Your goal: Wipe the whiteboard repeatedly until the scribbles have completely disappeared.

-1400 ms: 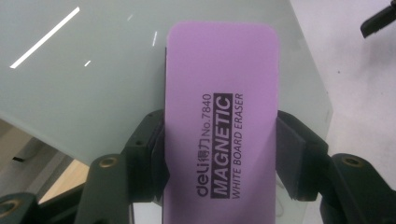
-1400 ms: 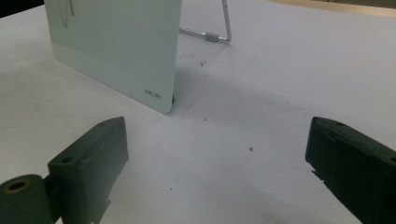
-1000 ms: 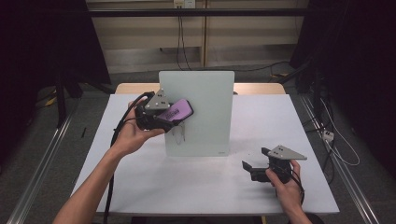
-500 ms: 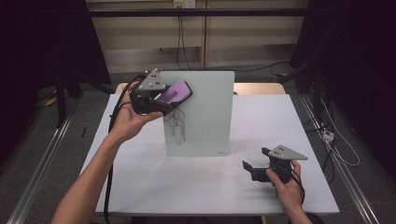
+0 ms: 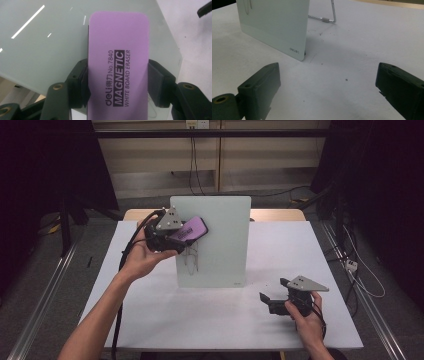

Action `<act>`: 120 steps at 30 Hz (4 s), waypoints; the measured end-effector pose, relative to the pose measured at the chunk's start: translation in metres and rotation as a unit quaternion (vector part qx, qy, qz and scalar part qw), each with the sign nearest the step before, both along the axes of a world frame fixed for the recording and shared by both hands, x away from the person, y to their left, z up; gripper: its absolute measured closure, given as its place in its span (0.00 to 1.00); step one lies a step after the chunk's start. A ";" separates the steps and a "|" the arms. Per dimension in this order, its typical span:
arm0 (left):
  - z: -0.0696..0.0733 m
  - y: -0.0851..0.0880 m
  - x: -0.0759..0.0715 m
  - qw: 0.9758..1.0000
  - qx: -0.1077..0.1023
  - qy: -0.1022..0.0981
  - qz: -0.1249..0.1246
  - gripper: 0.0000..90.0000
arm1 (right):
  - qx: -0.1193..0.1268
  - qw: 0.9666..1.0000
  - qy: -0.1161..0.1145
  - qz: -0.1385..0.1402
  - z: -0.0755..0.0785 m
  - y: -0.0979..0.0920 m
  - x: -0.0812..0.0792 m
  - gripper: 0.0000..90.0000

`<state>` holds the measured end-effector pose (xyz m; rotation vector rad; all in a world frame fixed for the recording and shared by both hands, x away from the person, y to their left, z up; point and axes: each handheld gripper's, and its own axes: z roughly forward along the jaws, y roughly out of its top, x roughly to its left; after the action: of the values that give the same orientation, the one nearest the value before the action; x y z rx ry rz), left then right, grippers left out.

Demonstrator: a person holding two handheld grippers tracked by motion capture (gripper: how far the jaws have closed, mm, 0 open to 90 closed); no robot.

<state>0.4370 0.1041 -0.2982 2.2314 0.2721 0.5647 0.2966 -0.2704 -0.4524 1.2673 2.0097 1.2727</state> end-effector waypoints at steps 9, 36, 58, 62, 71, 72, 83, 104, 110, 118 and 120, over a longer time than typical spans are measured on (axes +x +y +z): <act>-0.024 -0.003 -0.010 1.000 0.027 0.014 -0.009 0.46 | 0.001 1.000 0.000 -0.001 0.000 0.000 0.000 0.07; 0.001 0.014 0.001 1.000 0.010 -0.003 0.008 0.46 | 0.000 1.000 0.001 0.002 0.000 0.000 0.000 0.07; -0.041 -0.009 -0.019 0.998 0.060 -0.001 -0.010 0.45 | 0.000 1.000 0.002 0.002 0.000 0.002 0.000 0.07; -0.050 -0.015 -0.023 0.998 0.066 0.009 -0.015 0.46 | 0.000 1.000 0.003 0.002 0.000 0.002 0.000 0.07; -0.053 -0.025 -0.022 0.997 0.064 0.027 -0.030 0.46 | -0.001 1.000 0.002 0.004 -0.001 0.002 0.001 0.07; -0.052 -0.025 -0.021 0.997 0.062 0.032 -0.030 0.45 | -0.001 1.000 0.003 0.004 -0.001 0.002 0.001 0.07; -0.014 -0.029 -0.005 1.000 0.015 0.014 -0.021 0.46 | 0.001 1.000 0.002 0.001 -0.001 0.000 0.001 0.07; -0.069 -0.045 -0.026 0.995 0.071 0.038 -0.061 0.46 | 0.000 1.000 0.000 0.003 0.000 0.000 0.000 0.07; -0.060 -0.037 -0.023 0.997 0.054 0.031 -0.048 0.46 | 0.001 1.000 0.001 0.003 0.000 0.000 0.000 0.07; -0.035 -0.024 -0.016 0.999 0.042 -0.003 -0.024 0.46 | 0.000 1.000 0.001 0.004 0.000 0.001 0.000 0.07; -0.029 -0.021 -0.014 0.999 0.033 -0.005 -0.016 0.46 | 0.000 1.000 0.002 0.004 0.000 0.000 0.000 0.07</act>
<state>0.4233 0.0834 -0.3273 2.2913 0.2146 0.5740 0.2970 -0.2700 -0.4527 1.2636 2.0183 1.2740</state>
